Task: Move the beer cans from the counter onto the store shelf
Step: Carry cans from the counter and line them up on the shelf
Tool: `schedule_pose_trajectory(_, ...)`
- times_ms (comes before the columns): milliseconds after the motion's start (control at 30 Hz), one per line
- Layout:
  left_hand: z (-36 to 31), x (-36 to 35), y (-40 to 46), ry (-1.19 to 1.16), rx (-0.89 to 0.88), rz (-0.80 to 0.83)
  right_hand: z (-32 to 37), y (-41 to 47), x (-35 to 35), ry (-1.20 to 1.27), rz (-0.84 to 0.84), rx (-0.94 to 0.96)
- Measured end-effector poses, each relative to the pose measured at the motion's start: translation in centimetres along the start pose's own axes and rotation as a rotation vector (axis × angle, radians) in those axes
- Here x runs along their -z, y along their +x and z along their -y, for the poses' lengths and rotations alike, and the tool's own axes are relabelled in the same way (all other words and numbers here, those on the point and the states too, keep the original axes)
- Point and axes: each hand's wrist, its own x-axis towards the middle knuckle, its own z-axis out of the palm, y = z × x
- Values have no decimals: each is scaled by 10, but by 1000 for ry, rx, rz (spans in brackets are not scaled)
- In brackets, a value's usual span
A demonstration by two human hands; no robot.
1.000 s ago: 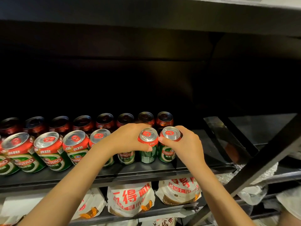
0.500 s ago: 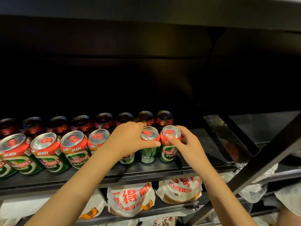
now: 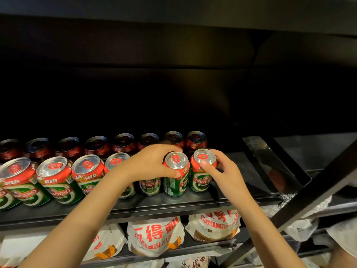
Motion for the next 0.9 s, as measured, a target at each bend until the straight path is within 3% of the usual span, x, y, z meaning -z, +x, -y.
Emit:
schedule_pose_trajectory(167,-4,0,1,63,6,19,1,-1,1,9,5,-8)
schedule_pose_trajectory(367,-9,-6,1,407,174,-86,1,-1,0,9,0,5)
schedule_pose_trajectory(900,-7,5,1,26,16,-14,3,0,-6,69,-62,30)
